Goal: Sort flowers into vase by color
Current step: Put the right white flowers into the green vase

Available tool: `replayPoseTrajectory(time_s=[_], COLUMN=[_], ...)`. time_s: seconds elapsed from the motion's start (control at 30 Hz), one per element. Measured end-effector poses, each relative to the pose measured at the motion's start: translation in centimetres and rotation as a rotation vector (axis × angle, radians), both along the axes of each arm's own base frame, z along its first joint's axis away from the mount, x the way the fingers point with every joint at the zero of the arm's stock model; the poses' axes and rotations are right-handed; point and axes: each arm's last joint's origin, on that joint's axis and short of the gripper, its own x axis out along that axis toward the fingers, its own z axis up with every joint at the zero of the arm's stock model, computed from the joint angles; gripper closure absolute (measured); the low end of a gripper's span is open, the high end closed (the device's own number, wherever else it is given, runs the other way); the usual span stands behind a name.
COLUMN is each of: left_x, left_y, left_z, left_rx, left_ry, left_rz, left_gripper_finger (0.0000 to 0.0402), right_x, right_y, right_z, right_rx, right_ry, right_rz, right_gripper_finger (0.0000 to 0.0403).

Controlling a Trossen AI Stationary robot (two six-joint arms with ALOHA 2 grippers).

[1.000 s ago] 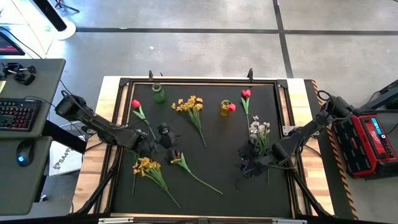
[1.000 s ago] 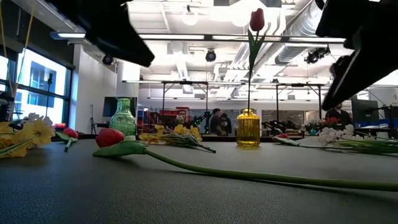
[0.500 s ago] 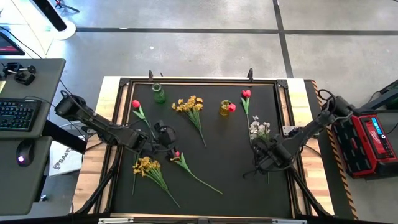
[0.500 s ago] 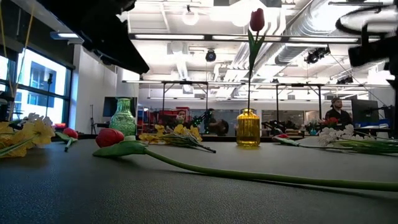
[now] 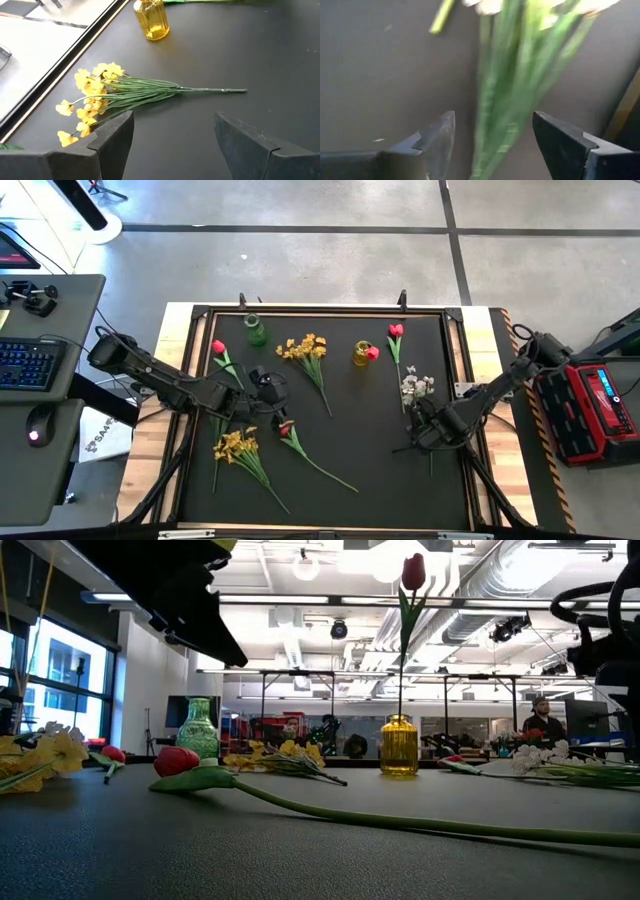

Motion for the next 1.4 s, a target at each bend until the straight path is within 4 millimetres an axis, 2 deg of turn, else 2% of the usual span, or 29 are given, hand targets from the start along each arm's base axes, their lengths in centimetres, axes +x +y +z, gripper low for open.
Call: replayPoseTrajectory(time_s=[0.17,0.37,0.53,0.7,0.77,0.93,1.03,1.13,1.27,1.4], left_x=[0.0,0.0,0.0,-0.2,-0.4,-0.9,-1.6,-2.6,-4.3,-5.3], left_y=[0.0,-0.1,-0.1,-0.5,-1.0,-2.6,-3.9,-5.4,-6.4,-6.6], left_z=[0.0,0.0,0.0,-0.1,-0.1,-0.1,-0.2,-0.4,-1.4,-2.5], left_rx=[0.01,-0.001,-0.012,-0.03,-0.031,-0.039,-0.032,-0.012,-0.075,-0.186], left_ry=[0.008,0.011,0.003,0.001,0.003,0.001,0.019,0.025,-0.046,-0.264], left_rz=[-0.01,-0.019,-0.01,-0.009,-0.026,-0.083,-0.138,-0.192,-0.244,-0.343], left_gripper_finger=[0.014,0.014,0.014,0.014,0.014,0.014,0.014,0.014,0.014,0.014], right_x=[-0.1,-0.3,-0.3,-0.2,0.0,1.1,2.4,3.8,5.8,7.7], right_y=[0.0,-0.2,-0.2,0.3,0.9,3.3,5.0,6.1,6.4,5.6], right_z=[-1.6,-2.1,-2.1,-1.8,-1.1,2.0,3.7,4.9,6.3,7.5], right_rx=[0.057,0.051,0.051,0.047,0.047,0.071,0.059,-0.029,-0.189,-0.377], right_ry=[-0.054,-0.064,-0.075,-0.099,-0.135,-0.281,-0.448,-0.653,-0.903,-1.045], right_rz=[0.001,-0.007,-0.002,0.065,0.115,0.302,0.485,0.67,0.848,0.96], right_gripper_finger=[0.0181,0.023,0.0291,0.0372,0.0394,0.0389,0.0397,0.04,0.0401,0.0402])
